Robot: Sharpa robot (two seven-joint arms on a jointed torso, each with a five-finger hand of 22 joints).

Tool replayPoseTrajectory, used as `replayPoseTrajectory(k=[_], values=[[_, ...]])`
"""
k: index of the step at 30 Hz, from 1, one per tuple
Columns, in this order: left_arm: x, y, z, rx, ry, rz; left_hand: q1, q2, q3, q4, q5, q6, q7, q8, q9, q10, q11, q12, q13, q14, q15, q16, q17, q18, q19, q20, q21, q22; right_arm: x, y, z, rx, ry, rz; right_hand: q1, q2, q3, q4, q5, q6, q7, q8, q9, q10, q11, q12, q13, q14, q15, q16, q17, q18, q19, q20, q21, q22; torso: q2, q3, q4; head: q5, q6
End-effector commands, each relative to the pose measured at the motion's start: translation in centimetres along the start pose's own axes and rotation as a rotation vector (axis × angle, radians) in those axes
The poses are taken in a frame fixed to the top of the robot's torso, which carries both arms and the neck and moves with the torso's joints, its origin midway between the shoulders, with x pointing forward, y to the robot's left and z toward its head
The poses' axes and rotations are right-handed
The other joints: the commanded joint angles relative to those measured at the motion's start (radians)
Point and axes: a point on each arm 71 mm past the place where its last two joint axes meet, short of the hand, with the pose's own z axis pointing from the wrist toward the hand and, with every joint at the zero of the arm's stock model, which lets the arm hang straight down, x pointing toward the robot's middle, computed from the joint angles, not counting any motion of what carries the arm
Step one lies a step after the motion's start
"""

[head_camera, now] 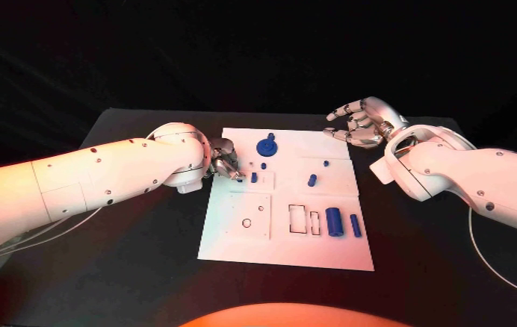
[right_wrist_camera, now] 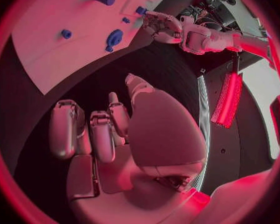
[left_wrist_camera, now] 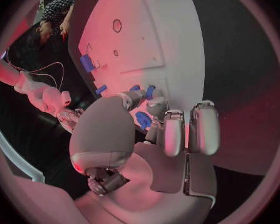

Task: Assemble the parts on the task board

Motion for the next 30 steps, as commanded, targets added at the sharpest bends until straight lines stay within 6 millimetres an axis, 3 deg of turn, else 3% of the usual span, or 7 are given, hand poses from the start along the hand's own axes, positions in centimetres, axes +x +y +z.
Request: replayPoseTrajectory(k=[1, 6, 22, 30], values=[[0.28, -0.28, 0.16, 0.005, 0.023, 0.007, -0.014, 0.007, 0.162, -0.151, 0.002, 0.018, -0.011, 0.007, -0.002, 0.011, 0.000, 0.010, 0.006, 0.099, -0.007, 0.006, 0.248, -0.013, 0.009, 0.000, 0.005, 0.018, 0.15, 0.10, -0.04, -0.011, 0.013, -0.007, -0.007, -0.001, 0.006, 0.002, 0.002, 0.007, -0.001, 0.002, -0.001, 0.004, -0.005, 0.003, 0.007, 0.091, 0.003, -0.004, 0.210, 0.008, -0.006, -0.001, -0.005, 0.091, 0.001, 0.0007, -0.0008, -0.001, -0.002], [0.26, -0.33, 0.37, 0.003, 0.027, 0.001, -0.065, 0.002, 0.147, -0.134, -0.002, 0.033, -0.018, 0.010, 0.001, 0.021, -0.004, 0.020, 0.017, 0.101, -0.010, 0.008, 0.252, -0.013, 0.009, -0.002, 0.005, 0.020, 0.12, 0.08, -0.06, -0.011, 0.013, -0.007, -0.008, -0.001, 0.006, 0.002, 0.003, 0.007, -0.001, 0.002, -0.001, 0.004, -0.005, 0.002, 0.007, 0.090, 0.003, -0.004, 0.209, 0.009, -0.007, -0.001, -0.006, 0.090, 0.000, 0.0006, -0.0003, -0.003, -0.004], [0.25, -0.37, 0.79, -0.004, 0.041, 0.000, -0.137, -0.021, 0.096, -0.104, -0.004, 0.048, -0.026, 0.005, 0.001, 0.023, -0.011, 0.024, 0.020, 0.101, -0.016, 0.010, 0.255, -0.013, 0.010, -0.008, 0.005, 0.021, 0.05, 0.06, -0.11, -0.012, 0.009, -0.006, -0.016, -0.001, 0.006, 0.005, 0.002, 0.007, -0.001, 0.002, -0.002, 0.003, -0.004, 0.002, 0.006, 0.090, 0.003, -0.004, 0.209, 0.009, -0.007, -0.001, -0.007, 0.091, 0.000, 0.0004, 0.0007, -0.006, -0.004], [0.17, -0.18, 0.89, -0.010, 0.040, -0.002, -0.187, -0.034, 0.011, -0.059, -0.008, 0.062, -0.027, 0.001, 0.000, 0.022, -0.012, 0.026, 0.021, 0.102, -0.017, 0.010, 0.256, -0.013, 0.010, -0.010, 0.004, 0.022, 0.02, 0.08, -0.13, -0.015, 0.006, -0.006, -0.018, 0.000, 0.006, 0.006, 0.001, 0.007, -0.001, 0.002, -0.002, 0.003, -0.004, 0.001, 0.005, 0.090, 0.003, -0.005, 0.208, 0.009, -0.007, -0.001, -0.008, 0.090, 0.000, 0.0003, 0.0006, -0.006, -0.005]])
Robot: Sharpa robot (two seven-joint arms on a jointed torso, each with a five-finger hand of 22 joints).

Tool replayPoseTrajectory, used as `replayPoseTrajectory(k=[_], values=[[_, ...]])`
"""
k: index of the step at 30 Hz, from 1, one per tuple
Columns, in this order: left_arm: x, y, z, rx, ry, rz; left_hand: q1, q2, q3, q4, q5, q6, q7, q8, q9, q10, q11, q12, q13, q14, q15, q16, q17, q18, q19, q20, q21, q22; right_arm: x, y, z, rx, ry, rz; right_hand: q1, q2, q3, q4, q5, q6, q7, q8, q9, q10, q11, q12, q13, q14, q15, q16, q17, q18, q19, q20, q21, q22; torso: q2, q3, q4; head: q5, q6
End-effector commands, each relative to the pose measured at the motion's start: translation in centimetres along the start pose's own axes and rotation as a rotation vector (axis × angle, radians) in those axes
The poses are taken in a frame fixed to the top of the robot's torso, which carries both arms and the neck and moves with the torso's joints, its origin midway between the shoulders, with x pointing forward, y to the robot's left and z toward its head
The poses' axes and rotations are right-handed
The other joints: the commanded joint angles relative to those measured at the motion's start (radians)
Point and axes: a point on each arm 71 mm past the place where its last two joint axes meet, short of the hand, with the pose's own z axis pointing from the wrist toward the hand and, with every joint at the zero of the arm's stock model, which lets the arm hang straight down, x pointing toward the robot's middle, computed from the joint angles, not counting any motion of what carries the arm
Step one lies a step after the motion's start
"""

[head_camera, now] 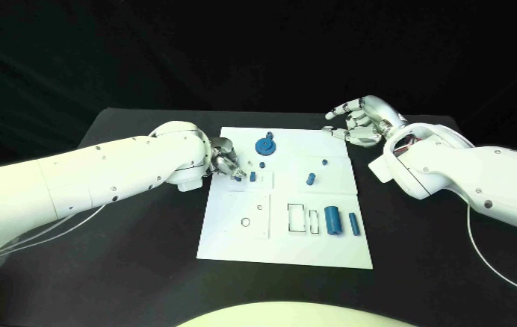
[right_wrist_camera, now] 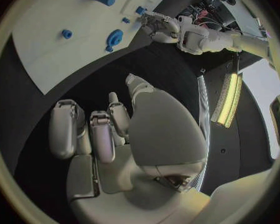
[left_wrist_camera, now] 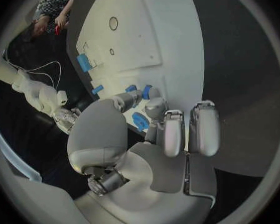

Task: Assemble the parts on the task board

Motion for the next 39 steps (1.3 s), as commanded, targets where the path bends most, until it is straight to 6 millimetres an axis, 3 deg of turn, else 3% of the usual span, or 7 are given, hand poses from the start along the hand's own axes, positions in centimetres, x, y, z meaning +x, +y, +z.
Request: replayPoseTrajectory(k=[1, 12, 27, 32, 34, 37, 39], values=[[0.2, -0.2, 0.0, 0.011, 0.022, 0.001, -0.022, -0.004, -0.041, 0.017, -0.005, 0.007, 0.006, -0.006, 0.001, 0.004, -0.001, 0.007, 0.001, 0.105, -0.007, 0.006, 0.256, -0.013, 0.003, -0.003, 0.004, 0.022, 0.1, 0.1, 0.0, -0.015, 0.006, -0.006, -0.009, 0.001, 0.003, 0.003, 0.001, 0.007, -0.001, 0.002, -0.001, 0.003, -0.004, 0.001, 0.006, 0.090, 0.003, -0.005, 0.208, 0.009, -0.007, -0.001, -0.003, 0.089, 0.000, 0.0000, -0.0001, 0.001, 0.000], [0.0, 0.3, 0.1, -0.001, 0.014, -0.002, -0.039, -0.024, -0.200, 0.091, -0.008, 0.015, 0.007, -0.015, 0.002, 0.003, 0.000, 0.008, 0.000, 0.105, -0.006, 0.006, 0.256, -0.013, 0.003, -0.003, 0.002, 0.022, 0.0, 0.1, -0.1, -0.016, 0.004, -0.006, -0.014, 0.000, 0.003, 0.004, 0.001, 0.007, -0.001, 0.002, -0.001, 0.003, -0.004, 0.001, 0.006, 0.090, 0.003, -0.005, 0.207, 0.009, -0.008, -0.001, -0.004, 0.089, 0.001, -0.0004, -0.0003, 0.000, 0.002], [-0.7, 0.3, -0.7, 0.046, -0.014, -0.130, -0.024, -0.019, -0.266, 0.132, -0.004, -0.002, 0.012, -0.024, 0.003, -0.029, 0.004, -0.027, -0.053, 0.098, -0.004, -0.008, 0.231, -0.007, -0.012, -0.002, -0.014, -0.005, 0.0, 0.0, -0.1, -0.016, 0.003, -0.007, -0.014, 0.000, 0.003, 0.004, 0.001, 0.007, -0.001, 0.002, -0.001, 0.003, -0.004, 0.001, 0.006, 0.090, 0.003, -0.005, 0.207, 0.009, -0.008, -0.001, -0.004, 0.089, 0.000, -0.0018, -0.0002, -0.005, 0.002], [-1.5, 0.2, -1.1, 0.114, -0.058, -0.256, -0.028, -0.011, -0.319, 0.136, -0.004, -0.049, 0.032, -0.051, -0.006, -0.100, 0.022, -0.092, -0.149, 0.088, 0.011, -0.026, 0.200, 0.006, -0.049, 0.010, -0.053, -0.067, -0.1, 0.0, 0.0, -0.017, 0.001, -0.007, -0.015, 0.000, 0.003, 0.002, 0.001, 0.006, -0.001, 0.002, -0.002, 0.003, -0.004, 0.001, 0.005, 0.089, 0.003, -0.006, 0.205, 0.010, -0.009, -0.001, -0.007, 0.087, -0.001, 0.0003, -0.0005, -0.005, 0.003], [-1.9, 0.1, -1.2, 0.164, -0.088, -0.340, -0.018, 0.002, -0.347, 0.135, -0.001, -0.100, 0.058, -0.085, -0.024, -0.204, 0.045, -0.189, -0.285, 0.069, 0.029, -0.055, 0.152, 0.021, -0.093, 0.027, -0.101, -0.140, -0.1, 0.0, 0.0, -0.017, 0.000, -0.007, -0.015, 0.000, 0.003, 0.002, 0.001, 0.006, -0.001, 0.002, -0.002, 0.003, -0.004, 0.001, 0.005, 0.089, 0.003, -0.006, 0.205, 0.010, -0.009, -0.001, -0.007, 0.087, 0.000, -0.0002, -0.0002, -0.006, 0.005], [-2.4, 0.0, -1.4, 0.225, -0.131, -0.413, 0.003, 0.012, -0.378, 0.136, 0.005, -0.168, 0.098, -0.131, -0.058, -0.292, 0.083, -0.226, -0.314, 0.012, 0.064, -0.131, 0.036, 0.053, -0.193, 0.052, -0.212, -0.297, -0.1, 0.0, 0.0, -0.018, -0.002, -0.007, -0.015, 0.000, 0.003, 0.002, 0.001, 0.006, -0.001, 0.002, -0.002, 0.003, -0.004, 0.001, 0.005, 0.089, 0.003, -0.006, 0.205, 0.010, -0.009, -0.001, -0.007, 0.087, 0.000, 0.0000, 0.0002, -0.007, 0.006], [-2.8, -0.1, -1.6, 0.274, -0.175, -0.430, 0.027, 0.018, -0.397, 0.135, 0.007, -0.216, 0.122, -0.152, -0.081, -0.337, 0.106, -0.227, -0.320, -0.009, 0.084, -0.152, 0.004, 0.062, -0.220, 0.069, -0.251, -0.344, -0.1, 0.0, 0.0, -0.018, -0.003, -0.007, -0.017, -0.001, 0.003, 0.002, 0.002, 0.006, -0.001, 0.002, -0.002, 0.003, -0.004, 0.001, 0.005, 0.089, 0.003, -0.006, 0.205, 0.010, -0.009, -0.001, -0.008, 0.087, 0.000, 0.0003, 0.0004, -0.008, 0.007]])
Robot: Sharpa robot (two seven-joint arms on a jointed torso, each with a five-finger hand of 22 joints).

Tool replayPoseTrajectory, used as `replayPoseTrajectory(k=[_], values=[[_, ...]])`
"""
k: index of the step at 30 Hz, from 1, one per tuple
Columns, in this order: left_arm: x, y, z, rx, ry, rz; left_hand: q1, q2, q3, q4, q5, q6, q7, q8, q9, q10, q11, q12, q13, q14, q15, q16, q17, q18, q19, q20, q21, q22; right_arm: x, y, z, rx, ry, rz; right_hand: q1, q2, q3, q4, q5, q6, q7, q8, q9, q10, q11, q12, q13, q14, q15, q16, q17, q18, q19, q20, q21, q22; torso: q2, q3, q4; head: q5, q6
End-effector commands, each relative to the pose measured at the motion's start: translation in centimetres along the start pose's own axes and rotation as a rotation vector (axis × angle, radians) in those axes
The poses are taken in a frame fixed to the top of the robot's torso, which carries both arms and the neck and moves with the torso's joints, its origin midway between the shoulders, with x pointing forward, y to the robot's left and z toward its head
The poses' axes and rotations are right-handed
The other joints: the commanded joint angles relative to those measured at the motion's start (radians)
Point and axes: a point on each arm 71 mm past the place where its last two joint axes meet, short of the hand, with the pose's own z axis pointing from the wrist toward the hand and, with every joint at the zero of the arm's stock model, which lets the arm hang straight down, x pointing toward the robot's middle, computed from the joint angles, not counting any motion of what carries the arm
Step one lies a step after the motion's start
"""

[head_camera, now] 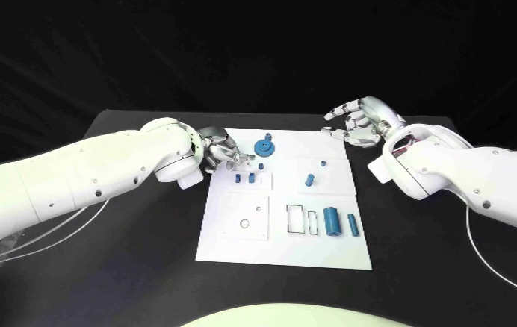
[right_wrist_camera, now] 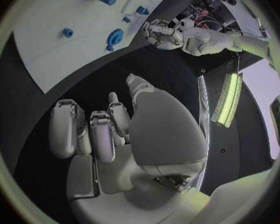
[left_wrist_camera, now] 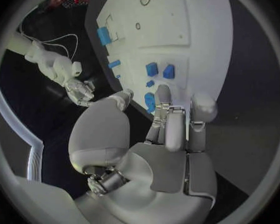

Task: Assemble the parts on the task board

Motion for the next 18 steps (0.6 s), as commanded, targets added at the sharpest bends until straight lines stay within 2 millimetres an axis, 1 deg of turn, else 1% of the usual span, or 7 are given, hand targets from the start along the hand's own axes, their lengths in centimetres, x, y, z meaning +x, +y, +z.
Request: replayPoseTrajectory(k=[1, 3, 6, 8, 9, 14, 18], values=[[-0.8, -1.3, -0.2, 0.179, -0.102, -0.137, 0.034, -0.001, -0.022, -0.001, 0.004, -0.048, 0.025, -0.021, -0.025, -0.056, 0.023, -0.007, -0.011, -0.027, 0.021, -0.036, -0.028, 0.025, -0.055, 0.017, -0.068, -0.090, 0.0, 0.1, 0.0, -0.018, 0.001, -0.006, -0.007, 0.001, 0.003, 0.002, 0.002, 0.006, -0.001, 0.001, -0.001, 0.003, -0.004, 0.001, 0.006, 0.089, 0.003, -0.006, 0.204, 0.010, -0.006, 0.002, -0.003, 0.087, 0.000, 0.0005, 0.0005, -0.002, 0.002], [-1.1, -1.7, -0.4, 0.240, -0.143, -0.089, 0.115, -0.008, -0.030, -0.012, 0.006, -0.100, 0.052, -0.043, -0.055, -0.143, 0.051, -0.040, -0.036, -0.136, 0.045, -0.159, -0.190, 0.059, -0.179, 0.040, -0.225, -0.282, 0.0, 0.1, 0.0, -0.018, 0.000, -0.006, -0.008, 0.001, 0.004, 0.002, 0.002, 0.006, -0.001, 0.001, -0.001, 0.000, -0.004, -0.001, 0.003, 0.088, 0.003, -0.009, 0.198, 0.012, -0.010, 0.002, -0.012, 0.082, 0.000, 0.0008, 0.0013, -0.002, 0.004], [-1.0, -2.6, -0.5, 0.338, -0.190, 0.010, 0.278, -0.017, -0.011, -0.035, 0.011, -0.127, 0.068, -0.052, -0.099, -0.238, 0.071, -0.102, -0.094, -0.255, 0.064, -0.280, -0.348, 0.068, -0.219, 0.059, -0.309, -0.353, 0.0, 0.1, 0.0, -0.017, -0.001, -0.006, -0.008, 0.001, 0.004, 0.002, 0.002, 0.006, -0.001, 0.001, -0.001, 0.000, -0.004, -0.001, 0.003, 0.088, 0.003, -0.009, 0.197, 0.012, -0.011, 0.002, -0.012, 0.082, 0.001, 0.0007, 0.0011, -0.002, 0.006], [-0.8, -3.1, -0.5, 0.392, -0.206, 0.071, 0.358, -0.018, 0.024, -0.057, 0.011, -0.124, 0.069, -0.053, -0.122, -0.244, 0.070, -0.119, -0.123, -0.258, 0.064, -0.278, -0.354, 0.069, -0.216, 0.062, -0.325, -0.366, 0.0, 0.1, 0.0, -0.018, -0.002, -0.006, -0.008, 0.001, 0.004, 0.002, 0.002, 0.006, -0.001, 0.001, -0.001, 0.000, -0.004, -0.001, 0.003, 0.088, 0.003, -0.009, 0.197, 0.012, -0.011, 0.002, -0.012, 0.082, 0.001, -0.0002, -0.0002, -0.001, 0.007], [-0.5, -3.5, -0.5, 0.428, -0.215, 0.118, 0.406, -0.030, 0.061, -0.071, 0.010, -0.113, 0.071, -0.056, -0.147, -0.253, 0.074, -0.139, -0.152, -0.273, 0.067, -0.285, -0.373, 0.068, -0.213, 0.063, -0.332, -0.371, 0.0, 0.1, 0.0, -0.019, -0.002, -0.006, -0.008, 0.001, 0.004, 0.002, 0.002, 0.006, -0.001, 0.001, -0.001, 0.000, -0.004, -0.002, 0.003, 0.087, 0.003, -0.010, 0.195, 0.012, -0.012, 0.002, -0.014, 0.081, 0.002, -0.0005, -0.0003, -0.002, 0.007], [0.6, -4.3, -0.1, 0.482, -0.220, 0.268, 0.451, -0.064, 0.120, -0.090, 0.008, -0.106, 0.064, -0.079, -0.203, -0.262, 0.069, -0.183, -0.208, -0.314, 0.063, -0.304, -0.422, 0.068, -0.220, 0.060, -0.336, -0.371, 0.0, 0.1, 0.0, -0.020, -0.002, -0.006, -0.008, 0.001, 0.004, 0.002, 0.002, 0.006, -0.001, 0.001, -0.001, 0.000, -0.004, -0.002, 0.003, 0.087, 0.003, -0.010, 0.195, 0.012, -0.012, 0.002, -0.014, 0.081, 0.000, -0.0004, 0.0005, 0.000, 0.006], [1.5, -4.7, 0.5, 0.479, -0.204, 0.383, 0.468, -0.089, 0.186, -0.119, 0.003, -0.065, 0.053, -0.096, -0.261, -0.250, 0.063, -0.218, -0.264, -0.303, 0.056, -0.276, -0.424, 0.068, -0.221, 0.052, -0.311, -0.352, 0.0, 0.2, 0.0, -0.021, -0.001, -0.005, -0.008, 0.001, 0.005, 0.001, 0.003, 0.006, -0.001, 0.002, -0.001, -0.001, -0.004, -0.003, 0.001, 0.087, 0.003, -0.011, 0.194, 0.013, -0.013, 0.002, -0.016, 0.079, 0.001, -0.0005, -0.0003, 0.000, 0.006]])
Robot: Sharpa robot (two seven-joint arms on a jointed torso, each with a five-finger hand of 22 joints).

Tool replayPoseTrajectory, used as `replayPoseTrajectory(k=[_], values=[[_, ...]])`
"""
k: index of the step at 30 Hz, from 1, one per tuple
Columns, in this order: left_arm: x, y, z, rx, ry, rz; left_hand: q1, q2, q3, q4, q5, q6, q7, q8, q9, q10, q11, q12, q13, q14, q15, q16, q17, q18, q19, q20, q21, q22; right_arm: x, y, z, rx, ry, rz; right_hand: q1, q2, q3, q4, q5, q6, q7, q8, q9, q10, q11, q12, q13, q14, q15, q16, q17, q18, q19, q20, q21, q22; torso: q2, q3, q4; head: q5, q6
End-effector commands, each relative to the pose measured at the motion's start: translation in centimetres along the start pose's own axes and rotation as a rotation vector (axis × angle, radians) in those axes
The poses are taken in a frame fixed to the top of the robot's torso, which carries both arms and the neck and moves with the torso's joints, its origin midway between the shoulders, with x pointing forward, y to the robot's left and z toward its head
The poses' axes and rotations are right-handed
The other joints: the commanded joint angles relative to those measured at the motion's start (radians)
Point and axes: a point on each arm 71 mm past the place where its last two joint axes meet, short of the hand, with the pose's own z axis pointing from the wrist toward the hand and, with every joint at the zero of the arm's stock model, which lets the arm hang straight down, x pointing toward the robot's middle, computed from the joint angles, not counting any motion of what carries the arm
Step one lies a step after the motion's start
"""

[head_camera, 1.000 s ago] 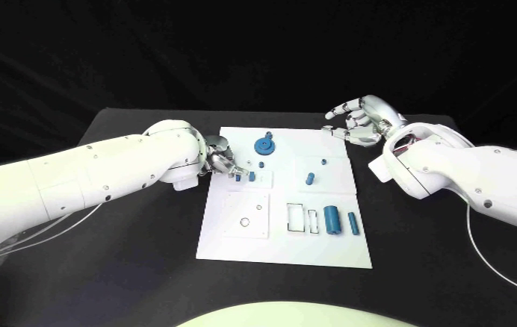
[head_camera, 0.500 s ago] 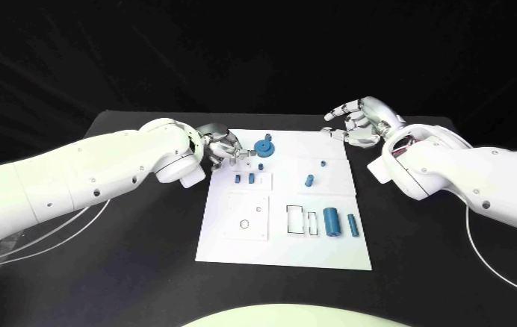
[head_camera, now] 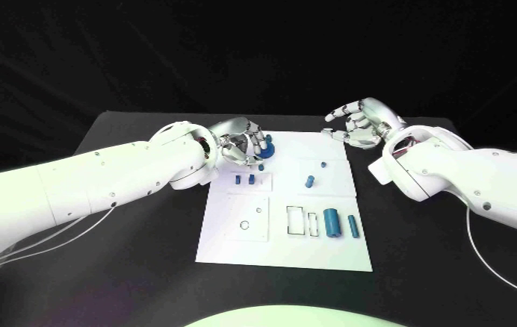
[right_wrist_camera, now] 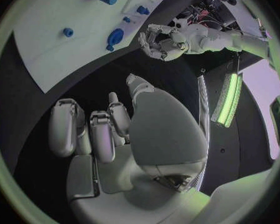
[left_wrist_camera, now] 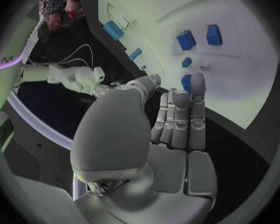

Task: Assemble the parts on the task board

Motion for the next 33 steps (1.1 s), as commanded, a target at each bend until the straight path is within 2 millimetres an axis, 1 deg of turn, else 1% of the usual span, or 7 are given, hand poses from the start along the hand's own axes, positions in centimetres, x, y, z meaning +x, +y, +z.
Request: replayPoseTrajectory(k=[1, 4, 6, 20, 23, 27, 33], values=[[0.4, -0.9, 0.4, 0.094, 0.004, 0.198, -0.005, -0.013, 0.017, -0.006, -0.006, 0.016, 0.004, -0.006, -0.020, 0.004, -0.002, -0.012, -0.020, 0.012, -0.002, 0.017, 0.004, 0.015, -0.004, -0.005, 0.011, 0.009, 0.1, 0.2, 0.0, -0.020, 0.002, -0.005, -0.008, 0.001, 0.005, 0.001, 0.003, 0.006, -0.001, 0.002, -0.001, -0.001, -0.004, -0.003, 0.001, 0.087, 0.003, -0.003, 0.194, 0.013, -0.008, -0.001, -0.002, 0.079, 0.000, -0.0006, -0.0006, 0.000, -0.001], [1.0, -0.9, 0.8, 0.082, 0.035, 0.253, -0.033, -0.027, 0.016, -0.001, -0.008, 0.045, 0.003, -0.011, -0.043, 0.002, 0.000, -0.021, -0.037, 0.031, 0.001, 0.046, 0.019, 0.015, -0.004, -0.002, 0.020, 0.015, 0.1, 0.2, 0.0, -0.021, 0.002, -0.004, -0.008, 0.001, 0.005, 0.001, 0.003, 0.006, -0.001, 0.002, -0.001, -0.001, -0.004, -0.003, 0.001, 0.087, 0.003, -0.003, 0.194, 0.013, -0.008, -0.001, -0.002, 0.079, 0.000, -0.0009, -0.0014, -0.001, 0.000], [1.2, -0.8, 1.1, 0.069, 0.052, 0.278, -0.042, -0.029, 0.013, 0.001, -0.009, 0.052, 0.003, -0.014, -0.051, 0.005, 0.000, -0.021, -0.042, 0.044, 0.001, 0.063, 0.035, 0.014, -0.002, -0.001, 0.023, 0.017, 0.2, 0.3, 0.0, -0.022, 0.003, -0.004, -0.008, 0.001, 0.005, 0.001, 0.003, 0.006, -0.001, 0.002, -0.001, -0.001, -0.004, -0.003, 0.001, 0.087, 0.003, -0.003, 0.194, 0.013, -0.008, -0.001, -0.002, 0.079, 0.001, -0.0004, -0.0012, -0.002, 0.000], [1.9, -0.6, 2.6, 0.009, 0.100, 0.366, -0.048, -0.027, 0.015, -0.001, -0.009, 0.089, -0.002, -0.022, -0.077, 0.022, -0.003, -0.021, -0.060, 0.087, -0.001, 0.118, 0.078, 0.007, 0.036, -0.002, 0.071, 0.071, 0.2, 0.4, -0.1, -0.025, 0.005, -0.003, -0.007, 0.001, 0.005, 0.000, 0.003, 0.006, -0.001, 0.002, -0.001, -0.001, -0.004, -0.003, 0.001, 0.086, 0.003, -0.004, 0.193, 0.013, -0.009, -0.001, -0.003, 0.079, 0.001, 0.0000, -0.0015, -0.004, -0.001], [2.0, -0.5, 2.8, -0.005, 0.119, 0.381, -0.054, -0.028, 0.014, 0.002, -0.012, 0.096, -0.003, -0.026, -0.084, 0.025, -0.004, -0.022, -0.065, 0.095, -0.001, 0.131, 0.087, 0.003, 0.048, -0.003, 0.088, 0.092, 0.2, 0.4, -0.1, -0.025, 0.006, -0.003, -0.007, 0.001, 0.007, -0.001, 0.005, 0.006, -0.001, 0.002, -0.002, -0.001, -0.005, -0.003, 0.002, 0.086, 0.003, -0.004, 0.193, 0.013, -0.009, -0.001, -0.005, 0.078, 0.001, 0.0001, -0.0016, -0.006, -0.003], [2.2, -0.4, 3.0, -0.019, 0.145, 0.394, -0.055, -0.027, 0.015, 0.002, -0.013, 0.104, -0.006, -0.028, -0.089, 0.026, -0.004, -0.025, -0.069, 0.093, -0.002, 0.134, 0.084, 0.003, 0.048, -0.003, 0.092, 0.095, 0.2, 0.4, -0.1, -0.025, 0.005, -0.003, -0.007, 0.001, 0.007, -0.001, 0.005, 0.006, -0.001, 0.002, -0.002, -0.001, -0.005, -0.003, 0.002, 0.086, 0.003, -0.004, 0.193, 0.013, -0.009, -0.001, -0.005, 0.078, 0.001, 0.0003, -0.0007, -0.007, -0.006], [2.3, -0.5, 3.4, -0.028, 0.148, 0.400, -0.055, -0.025, 0.017, 0.002, -0.013, 0.116, -0.007, -0.036, -0.100, 0.033, -0.005, -0.031, -0.079, 0.106, -0.002, 0.154, 0.101, -0.003, 0.066, -0.003, 0.120, 0.129, 0.3, 0.4, -0.1, -0.026, 0.006, -0.002, -0.007, 0.001, 0.007, -0.001, 0.005, 0.006, -0.001, 0.002, -0.002, -0.001, -0.005, -0.003, 0.002, 0.086, 0.003, -0.004, 0.193, 0.013, -0.009, -0.001, -0.005, 0.078, 0.001, -0.0012, -0.0003, -0.009, -0.005]])
